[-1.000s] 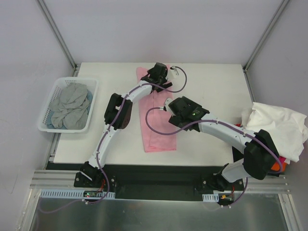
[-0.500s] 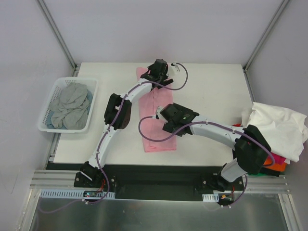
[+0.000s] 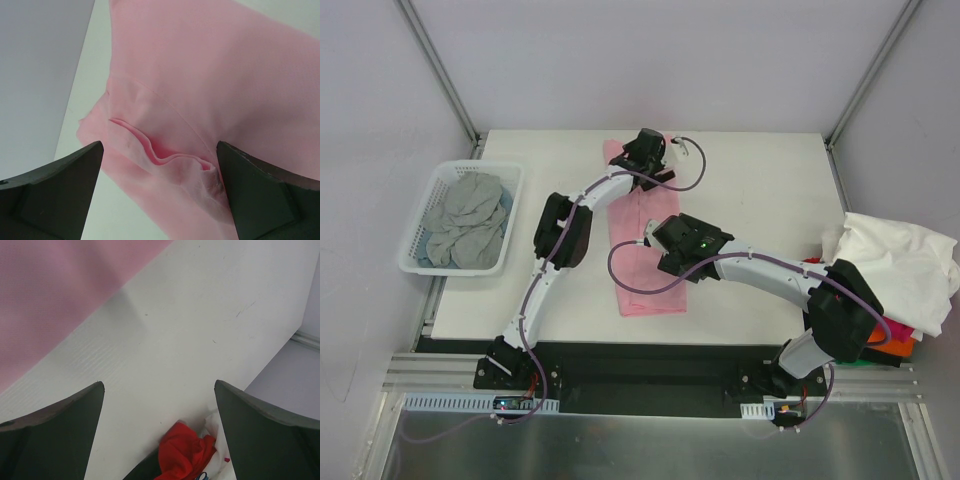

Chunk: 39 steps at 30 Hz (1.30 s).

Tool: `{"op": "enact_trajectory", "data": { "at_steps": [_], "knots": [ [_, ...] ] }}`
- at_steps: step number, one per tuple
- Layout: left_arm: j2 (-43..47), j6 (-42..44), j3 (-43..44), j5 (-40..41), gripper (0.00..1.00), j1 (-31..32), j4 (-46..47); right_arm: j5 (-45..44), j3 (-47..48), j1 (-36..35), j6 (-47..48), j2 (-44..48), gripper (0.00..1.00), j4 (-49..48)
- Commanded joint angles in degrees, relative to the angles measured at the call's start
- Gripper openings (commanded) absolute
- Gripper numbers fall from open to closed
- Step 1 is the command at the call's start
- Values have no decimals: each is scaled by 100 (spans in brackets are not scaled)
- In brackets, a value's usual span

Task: Fold and stack the t-shirts
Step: Grab the bottom of the folded rectangular tshirt with right arm

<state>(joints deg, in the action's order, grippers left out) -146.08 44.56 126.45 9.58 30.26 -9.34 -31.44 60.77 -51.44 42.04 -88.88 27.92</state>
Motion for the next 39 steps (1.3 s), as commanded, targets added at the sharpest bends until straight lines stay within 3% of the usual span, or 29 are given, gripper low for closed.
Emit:
{"op": "enact_trajectory", "data": {
  "at_steps": [1,24,39],
  "knots": [
    [616,-8,-147,105,97,-108,99,-134,40,11,-64,143,96,-94],
    [1072,97,-850,166,95,-284,301,-169,-13,2,-82,81,96,-112],
    [2435,194,-2835,377,93,-372,917,-90,48,2,-73,-50,96,-59]
  ]
}}
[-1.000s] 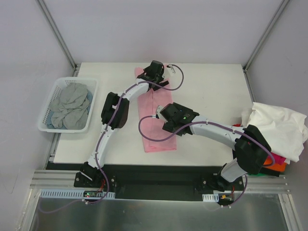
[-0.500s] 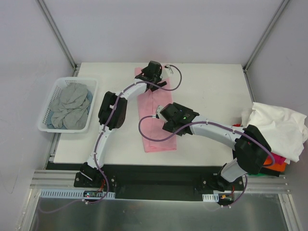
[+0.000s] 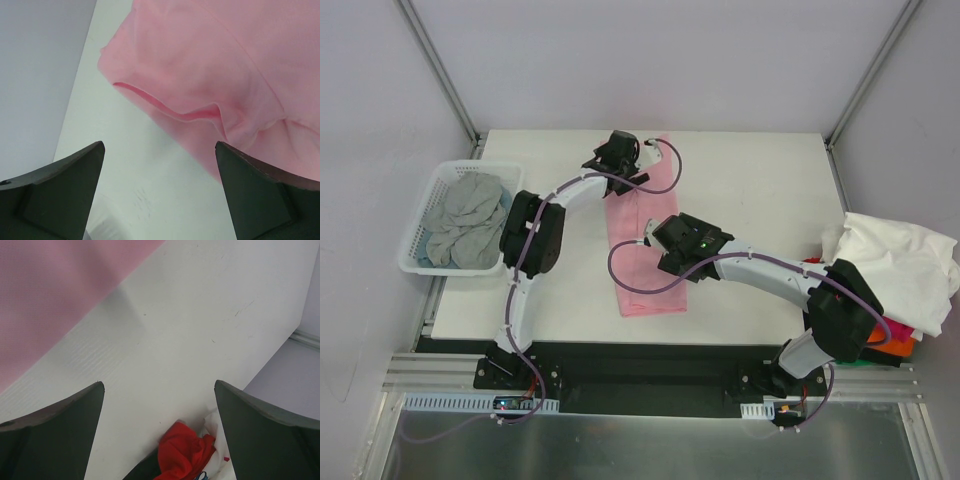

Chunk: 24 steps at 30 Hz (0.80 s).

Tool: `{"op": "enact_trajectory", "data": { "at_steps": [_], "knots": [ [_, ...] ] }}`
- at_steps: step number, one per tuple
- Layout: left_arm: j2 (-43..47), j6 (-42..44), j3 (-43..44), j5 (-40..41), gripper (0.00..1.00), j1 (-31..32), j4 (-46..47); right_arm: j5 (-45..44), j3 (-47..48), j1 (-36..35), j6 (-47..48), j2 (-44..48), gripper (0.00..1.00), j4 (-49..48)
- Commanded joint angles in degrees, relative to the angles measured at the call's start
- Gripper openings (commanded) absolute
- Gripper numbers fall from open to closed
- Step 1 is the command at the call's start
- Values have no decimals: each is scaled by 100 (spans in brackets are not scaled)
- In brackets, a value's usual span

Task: Fold and stack the t-shirts
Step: Grab the bottom of the folded rectangular tshirt with right arm

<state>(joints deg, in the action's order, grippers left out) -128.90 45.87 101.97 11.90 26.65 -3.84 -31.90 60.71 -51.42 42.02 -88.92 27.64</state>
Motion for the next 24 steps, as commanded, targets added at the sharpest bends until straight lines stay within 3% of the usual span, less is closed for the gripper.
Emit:
{"op": "enact_trajectory", "data": {
  "at_steps": [1,12,24],
  "knots": [
    [761,63,-458,189,93,-11,366,-18,99,-17,-71,-72,96,-30],
    [1429,28,-1495,304,94,-266,849,649,556,-553,122,-398,96,171],
    [2167,-332,-2032,497,97,-784,876,1493,864,-1335,149,-801,99,716]
  ]
}}
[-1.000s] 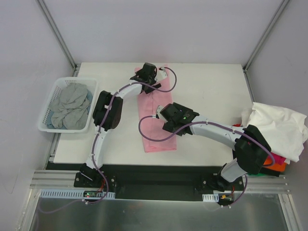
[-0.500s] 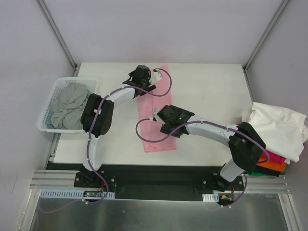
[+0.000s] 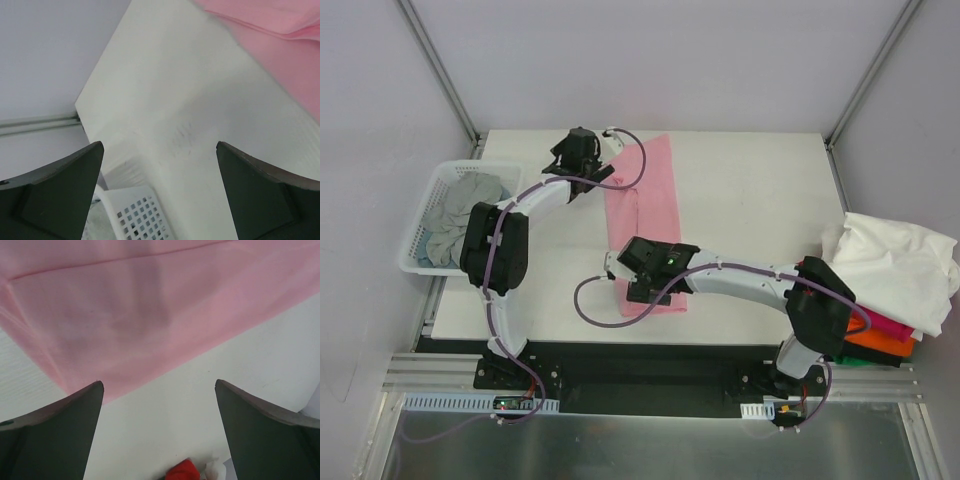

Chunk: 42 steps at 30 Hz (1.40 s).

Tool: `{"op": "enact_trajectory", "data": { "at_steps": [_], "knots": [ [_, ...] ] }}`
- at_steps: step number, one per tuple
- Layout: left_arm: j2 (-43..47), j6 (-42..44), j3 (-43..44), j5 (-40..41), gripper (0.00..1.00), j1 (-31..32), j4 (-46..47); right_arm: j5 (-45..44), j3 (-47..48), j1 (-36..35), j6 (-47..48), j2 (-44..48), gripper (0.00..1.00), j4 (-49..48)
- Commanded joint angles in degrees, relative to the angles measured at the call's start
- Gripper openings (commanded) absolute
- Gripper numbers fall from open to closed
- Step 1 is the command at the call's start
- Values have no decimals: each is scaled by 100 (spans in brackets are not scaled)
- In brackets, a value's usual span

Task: Fold and stack the t-shirts
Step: Grab the bottom of the folded rectangular tshirt with right arm

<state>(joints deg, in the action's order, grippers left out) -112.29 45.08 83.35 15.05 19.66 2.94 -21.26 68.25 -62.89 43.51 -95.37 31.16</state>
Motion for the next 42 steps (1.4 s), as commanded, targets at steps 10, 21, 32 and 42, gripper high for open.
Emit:
{"op": "enact_trajectory", "data": {
  "at_steps": [10,21,32,42],
  "knots": [
    [717,-412,-486,218,98,-305,277,903,-119,-794,-53,-394,94,479],
    [717,-439,-609,165,99,-331,339,746,-242,-804,255,-781,94,233],
    [717,-395,-759,130,99,-349,453,868,-101,-496,518,-1000,89,163],
    [1068,-342,-1093,139,99,-340,497,1843,-172,-127,1001,-1203,54,136]
  ]
}}
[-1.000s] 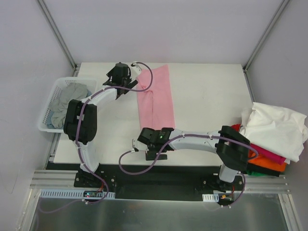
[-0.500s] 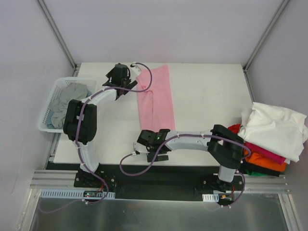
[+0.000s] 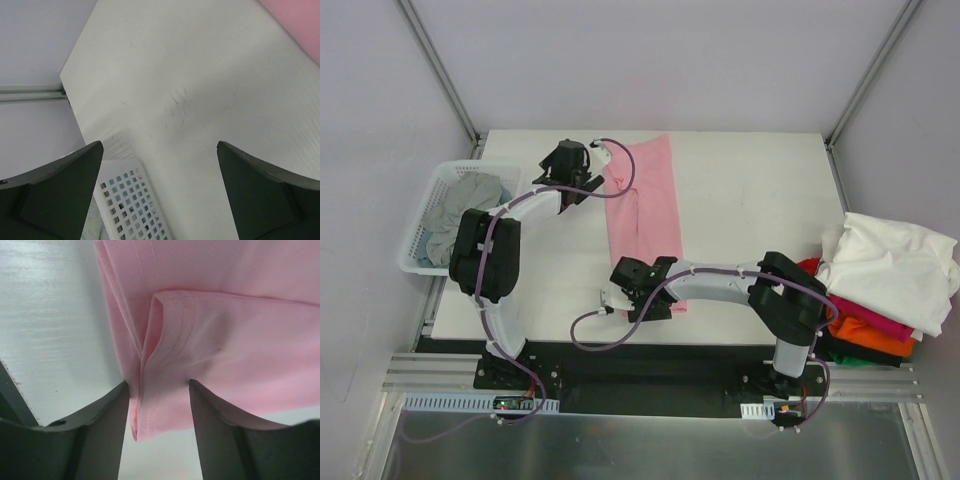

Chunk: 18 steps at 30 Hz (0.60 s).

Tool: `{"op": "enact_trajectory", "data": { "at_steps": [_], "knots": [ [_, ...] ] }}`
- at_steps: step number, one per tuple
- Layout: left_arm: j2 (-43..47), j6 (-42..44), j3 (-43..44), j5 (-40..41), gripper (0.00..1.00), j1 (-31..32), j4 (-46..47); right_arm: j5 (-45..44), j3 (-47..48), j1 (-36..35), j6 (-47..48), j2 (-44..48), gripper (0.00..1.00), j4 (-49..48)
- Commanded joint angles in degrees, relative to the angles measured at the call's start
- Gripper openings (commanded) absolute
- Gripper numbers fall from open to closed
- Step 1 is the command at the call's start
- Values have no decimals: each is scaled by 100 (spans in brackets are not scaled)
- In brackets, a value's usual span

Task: Fold and stack the t-shirts
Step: Grab the bottom of the folded rectangular tshirt with right arm

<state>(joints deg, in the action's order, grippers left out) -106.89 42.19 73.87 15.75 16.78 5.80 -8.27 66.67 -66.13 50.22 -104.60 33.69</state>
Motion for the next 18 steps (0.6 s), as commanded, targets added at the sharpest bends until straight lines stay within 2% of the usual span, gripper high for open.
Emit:
{"op": "enact_trajectory", "data": {
  "at_steps": [1,3,6,7,8,9,14,18],
  "knots": [
    [581,-45,-231,60,99,-52,219,616,12,249,366,-368,51,-117],
    [695,-18,-293,60,99,-60,220,739,47,285,366,-456,45,-109],
    [801,43,-390,104,99,-60,254,775,82,276,340,-518,28,-91],
    [828,69,-434,104,99,-60,281,766,83,285,322,-509,12,-65],
    [871,70,-461,113,99,-60,298,774,100,276,270,-492,3,-12],
    [889,70,-478,113,99,-69,299,775,109,267,243,-474,1,23],
    [951,69,-540,104,99,-113,404,968,118,118,120,-193,1,479],
    [933,87,-610,51,99,-148,527,959,118,-294,-117,237,1,840]
  ]
}}
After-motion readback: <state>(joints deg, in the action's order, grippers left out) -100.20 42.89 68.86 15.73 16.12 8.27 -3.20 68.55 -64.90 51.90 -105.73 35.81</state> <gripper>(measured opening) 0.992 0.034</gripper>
